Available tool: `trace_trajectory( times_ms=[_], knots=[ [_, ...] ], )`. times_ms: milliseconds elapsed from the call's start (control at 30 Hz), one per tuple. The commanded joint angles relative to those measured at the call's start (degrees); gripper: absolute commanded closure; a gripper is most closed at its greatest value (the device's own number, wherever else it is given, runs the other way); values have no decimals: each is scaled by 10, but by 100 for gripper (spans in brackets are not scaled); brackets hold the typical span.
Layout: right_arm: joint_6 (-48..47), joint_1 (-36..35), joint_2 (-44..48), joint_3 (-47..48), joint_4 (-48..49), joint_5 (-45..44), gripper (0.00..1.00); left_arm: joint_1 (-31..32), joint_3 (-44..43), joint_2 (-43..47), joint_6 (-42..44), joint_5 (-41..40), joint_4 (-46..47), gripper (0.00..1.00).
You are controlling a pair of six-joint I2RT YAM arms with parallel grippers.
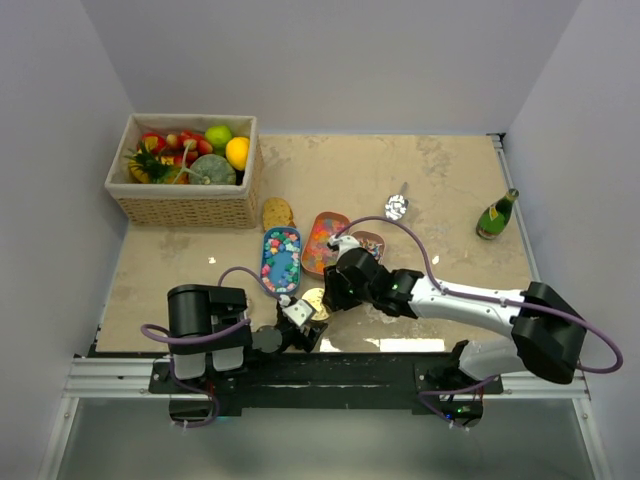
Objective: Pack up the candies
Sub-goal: Screw the bottle lid onto the packing bottle.
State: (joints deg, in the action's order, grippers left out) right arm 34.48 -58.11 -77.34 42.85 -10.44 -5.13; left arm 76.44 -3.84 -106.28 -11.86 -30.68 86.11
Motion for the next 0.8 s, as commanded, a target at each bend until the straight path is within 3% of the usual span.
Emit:
trace_trajectory(
  times_ms=[0, 167, 467, 567, 667, 767],
  knots=[
    [-6, 1, 18, -24, 24, 47, 66, -2, 38, -28, -11, 12, 226, 46],
    [3, 1, 46, -59, 16, 64, 79, -4, 38, -35, -19, -1, 225, 45],
    [-22, 1, 53, -78, 15, 140, 92, -18, 35, -38, -39, 2, 210, 43],
    [-22, 1, 72, -76, 1, 148, 91, -19, 37, -34, -37, 6, 212, 43],
    [-12, 1, 95, -54, -34, 69, 91, -18, 38, -23, -34, 24, 211, 42],
    [-4, 5, 98, -8, -59, -10, 79, -18, 53, -10, -36, 44, 203, 40]
  ],
)
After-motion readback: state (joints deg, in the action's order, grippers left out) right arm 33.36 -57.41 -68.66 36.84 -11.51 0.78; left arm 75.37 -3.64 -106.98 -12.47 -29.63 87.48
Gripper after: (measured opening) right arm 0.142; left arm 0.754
